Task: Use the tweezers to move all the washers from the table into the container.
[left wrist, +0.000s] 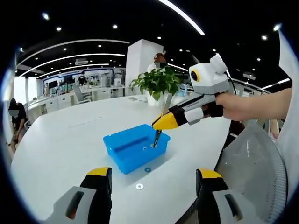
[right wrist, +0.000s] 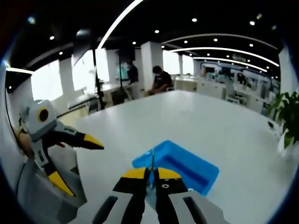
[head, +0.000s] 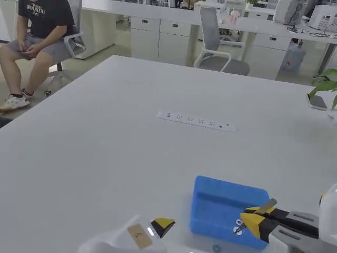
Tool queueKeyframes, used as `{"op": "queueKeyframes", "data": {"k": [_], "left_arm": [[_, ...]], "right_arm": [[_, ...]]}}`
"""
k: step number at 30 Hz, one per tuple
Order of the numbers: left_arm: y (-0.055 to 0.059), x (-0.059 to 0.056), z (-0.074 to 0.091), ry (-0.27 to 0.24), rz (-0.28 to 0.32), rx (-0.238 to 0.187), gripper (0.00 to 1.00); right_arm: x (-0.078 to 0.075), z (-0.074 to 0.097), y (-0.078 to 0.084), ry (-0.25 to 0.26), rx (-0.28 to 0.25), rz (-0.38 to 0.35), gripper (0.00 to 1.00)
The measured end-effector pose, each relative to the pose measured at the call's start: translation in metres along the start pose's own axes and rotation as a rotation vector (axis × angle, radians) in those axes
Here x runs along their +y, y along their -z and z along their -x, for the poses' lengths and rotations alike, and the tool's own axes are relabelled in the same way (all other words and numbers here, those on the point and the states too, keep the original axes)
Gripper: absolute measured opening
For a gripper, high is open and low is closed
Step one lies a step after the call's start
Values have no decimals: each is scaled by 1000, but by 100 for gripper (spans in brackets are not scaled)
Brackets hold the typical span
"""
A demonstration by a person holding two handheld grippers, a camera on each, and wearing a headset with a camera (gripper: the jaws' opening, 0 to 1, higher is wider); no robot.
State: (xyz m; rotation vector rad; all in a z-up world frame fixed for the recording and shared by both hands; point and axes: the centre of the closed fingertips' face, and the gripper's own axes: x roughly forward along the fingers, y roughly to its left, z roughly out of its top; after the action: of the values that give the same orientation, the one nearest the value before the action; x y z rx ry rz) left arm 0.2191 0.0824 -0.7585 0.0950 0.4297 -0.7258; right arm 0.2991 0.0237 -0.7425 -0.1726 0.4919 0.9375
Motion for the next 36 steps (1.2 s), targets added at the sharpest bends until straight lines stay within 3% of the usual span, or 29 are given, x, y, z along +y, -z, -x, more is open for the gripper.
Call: {"op": "queueKeyframes", "data": {"k": [17, 25, 36], "left_arm": [[-1, 3, 2, -10, 10, -11, 74], [-3, 4, 3, -14, 21, -23, 75], [-6, 6, 3, -20, 35, -38, 75]], "right_arm": [[-23, -20, -17, 14, -6, -2, 3], [-35, -35, -12, 13, 21, -14, 3], [-51, -54, 7, 22, 91, -23, 3]]}}
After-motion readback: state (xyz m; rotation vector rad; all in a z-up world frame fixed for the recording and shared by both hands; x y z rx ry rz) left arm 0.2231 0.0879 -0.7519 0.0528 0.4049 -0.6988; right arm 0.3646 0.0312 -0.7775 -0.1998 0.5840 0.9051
